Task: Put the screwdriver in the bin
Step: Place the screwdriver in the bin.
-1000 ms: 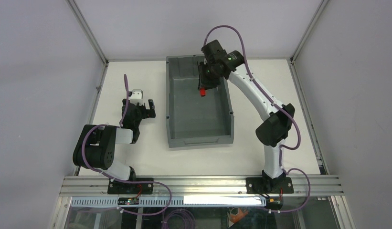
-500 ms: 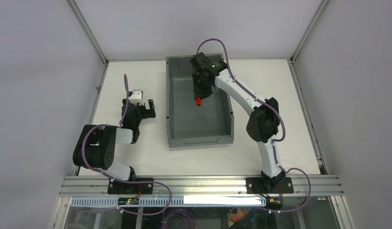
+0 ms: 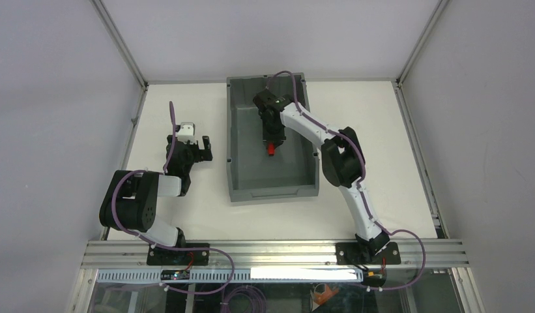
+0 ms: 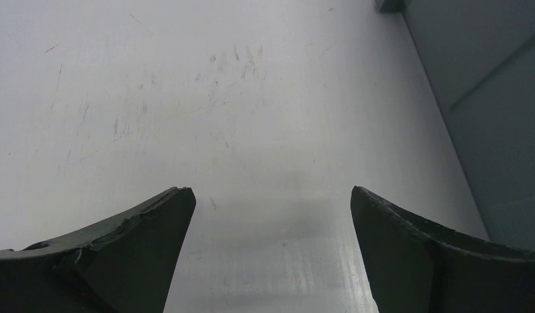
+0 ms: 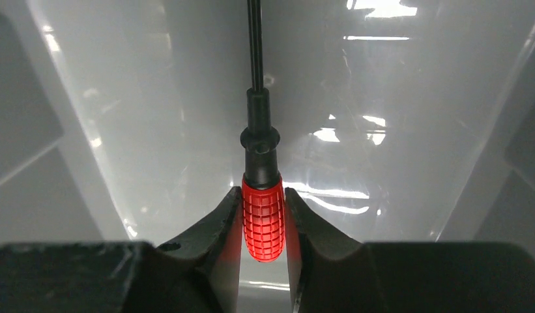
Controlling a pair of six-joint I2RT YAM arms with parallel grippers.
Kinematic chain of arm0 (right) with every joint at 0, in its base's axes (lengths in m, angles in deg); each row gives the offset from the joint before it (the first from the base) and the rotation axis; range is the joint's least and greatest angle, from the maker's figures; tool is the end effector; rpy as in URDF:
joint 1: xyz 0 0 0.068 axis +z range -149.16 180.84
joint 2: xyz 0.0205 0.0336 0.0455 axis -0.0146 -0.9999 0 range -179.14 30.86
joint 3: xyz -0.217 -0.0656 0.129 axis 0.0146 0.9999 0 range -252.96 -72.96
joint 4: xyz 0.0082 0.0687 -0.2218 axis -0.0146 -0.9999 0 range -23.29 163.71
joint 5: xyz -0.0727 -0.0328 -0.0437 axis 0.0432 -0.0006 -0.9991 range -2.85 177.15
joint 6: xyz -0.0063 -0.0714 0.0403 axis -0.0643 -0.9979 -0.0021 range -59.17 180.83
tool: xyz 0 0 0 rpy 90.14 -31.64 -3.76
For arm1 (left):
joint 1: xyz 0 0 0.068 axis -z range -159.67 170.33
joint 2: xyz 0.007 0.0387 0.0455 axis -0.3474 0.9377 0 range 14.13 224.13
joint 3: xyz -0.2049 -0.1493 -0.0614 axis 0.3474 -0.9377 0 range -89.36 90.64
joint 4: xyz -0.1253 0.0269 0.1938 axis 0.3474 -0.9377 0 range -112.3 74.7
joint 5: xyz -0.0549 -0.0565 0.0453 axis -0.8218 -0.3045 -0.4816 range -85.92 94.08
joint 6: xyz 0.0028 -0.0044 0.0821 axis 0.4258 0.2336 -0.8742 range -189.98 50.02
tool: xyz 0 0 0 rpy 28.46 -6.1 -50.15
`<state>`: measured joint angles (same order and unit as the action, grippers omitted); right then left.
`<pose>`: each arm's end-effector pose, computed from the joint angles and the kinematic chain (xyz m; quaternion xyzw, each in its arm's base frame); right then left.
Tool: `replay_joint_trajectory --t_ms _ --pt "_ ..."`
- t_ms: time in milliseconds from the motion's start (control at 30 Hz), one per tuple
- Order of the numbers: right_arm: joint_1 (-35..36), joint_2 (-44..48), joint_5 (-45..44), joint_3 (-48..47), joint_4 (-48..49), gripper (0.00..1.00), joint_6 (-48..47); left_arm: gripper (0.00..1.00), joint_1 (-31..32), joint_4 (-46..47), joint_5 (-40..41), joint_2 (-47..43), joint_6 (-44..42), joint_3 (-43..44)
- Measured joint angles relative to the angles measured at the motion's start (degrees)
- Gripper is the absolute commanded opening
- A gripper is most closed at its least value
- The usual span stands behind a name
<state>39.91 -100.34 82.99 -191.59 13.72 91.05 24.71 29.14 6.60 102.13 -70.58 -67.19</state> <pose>0.3533 0.2802 0.1762 -0.0708 0.9853 0.0566 0.1450 0.2883 -0.0190 0.1415 0.0235 0.8256 -0.0004 0.5637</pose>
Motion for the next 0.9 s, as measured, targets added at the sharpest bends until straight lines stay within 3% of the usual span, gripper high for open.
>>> replay_joint_trajectory --t_ms 333,900 --pt "0.07 -4.26 -1.84 0.15 0.9 0.02 1.22 0.99 0.0 0.0 0.02 0.0 0.0 0.0" --pt "0.15 -4.44 -2.67 0.15 1.18 0.27 1.73 0.99 0.0 0.0 0.02 0.0 0.0 0.0"
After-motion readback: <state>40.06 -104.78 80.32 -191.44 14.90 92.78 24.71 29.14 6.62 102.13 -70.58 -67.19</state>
